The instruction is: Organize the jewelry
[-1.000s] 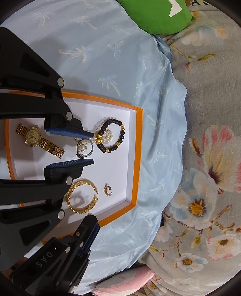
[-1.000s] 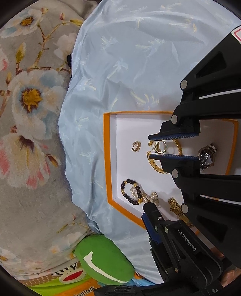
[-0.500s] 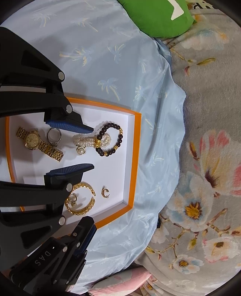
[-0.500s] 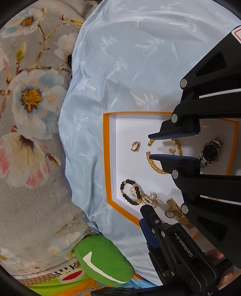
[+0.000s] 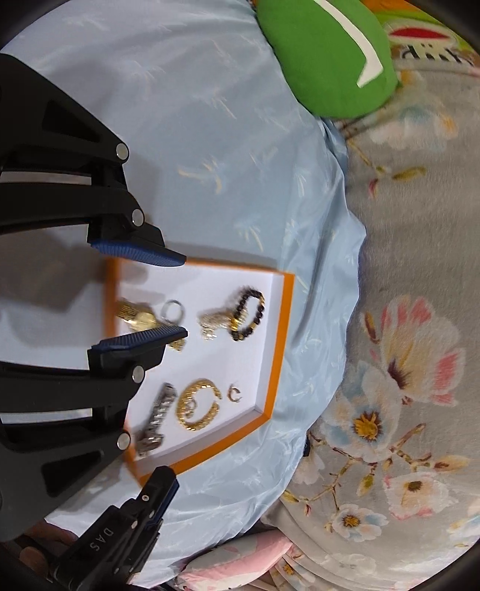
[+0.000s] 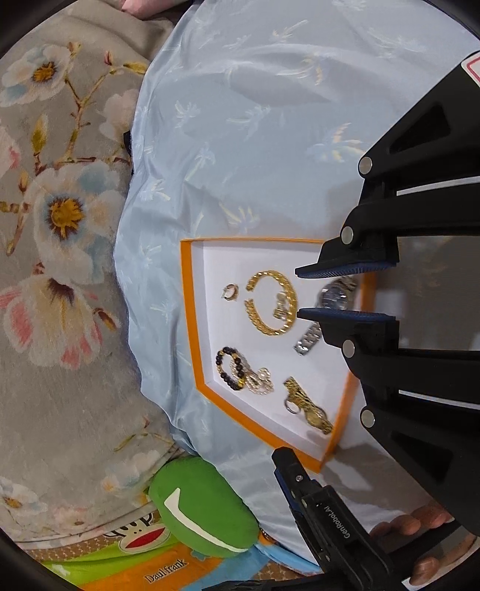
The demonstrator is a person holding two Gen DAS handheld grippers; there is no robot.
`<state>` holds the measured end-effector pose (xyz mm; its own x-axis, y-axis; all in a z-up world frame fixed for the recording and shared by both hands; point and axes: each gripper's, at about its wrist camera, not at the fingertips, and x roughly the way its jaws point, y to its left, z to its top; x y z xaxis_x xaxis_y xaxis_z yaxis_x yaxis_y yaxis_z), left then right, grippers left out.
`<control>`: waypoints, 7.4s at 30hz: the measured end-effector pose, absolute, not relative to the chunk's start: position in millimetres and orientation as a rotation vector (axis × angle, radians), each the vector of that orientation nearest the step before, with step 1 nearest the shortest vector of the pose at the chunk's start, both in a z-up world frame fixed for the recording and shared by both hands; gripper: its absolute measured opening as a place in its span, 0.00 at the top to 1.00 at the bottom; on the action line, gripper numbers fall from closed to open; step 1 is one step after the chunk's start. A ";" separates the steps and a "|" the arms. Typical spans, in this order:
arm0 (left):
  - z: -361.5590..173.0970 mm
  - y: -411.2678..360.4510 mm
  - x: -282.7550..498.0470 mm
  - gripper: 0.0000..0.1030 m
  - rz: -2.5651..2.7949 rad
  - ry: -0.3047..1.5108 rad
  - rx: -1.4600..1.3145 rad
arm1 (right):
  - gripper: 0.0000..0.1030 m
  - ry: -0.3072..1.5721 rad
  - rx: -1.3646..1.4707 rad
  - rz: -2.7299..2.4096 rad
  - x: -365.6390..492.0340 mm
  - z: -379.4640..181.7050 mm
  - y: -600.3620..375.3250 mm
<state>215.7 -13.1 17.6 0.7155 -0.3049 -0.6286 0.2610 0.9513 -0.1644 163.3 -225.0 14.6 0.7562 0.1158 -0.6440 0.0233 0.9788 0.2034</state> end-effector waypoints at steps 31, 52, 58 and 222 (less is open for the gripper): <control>-6.3 39.6 44.4 0.56 -0.306 0.834 -0.033 | 0.70 0.872 0.038 0.194 -1.2 -14.0 -126.0; -8.5 19.3 40.3 0.56 -0.355 0.846 0.051 | 0.85 0.867 0.075 0.090 -4.7 -13.4 -142.6; -12.2 3.8 38.6 0.56 -0.366 0.855 0.092 | 0.85 0.873 0.124 0.065 -5.8 -14.8 -159.4; 6.1 -26.4 116.8 0.59 -0.199 0.694 0.027 | 0.27 0.725 0.115 -0.072 64.0 2.6 -178.9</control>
<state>116.8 -26.4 6.1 0.7508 -0.1731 -0.6375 0.1909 0.9807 -0.0415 64.0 -178.9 2.6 0.7462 -0.0259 -0.6652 0.1056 0.9912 0.0799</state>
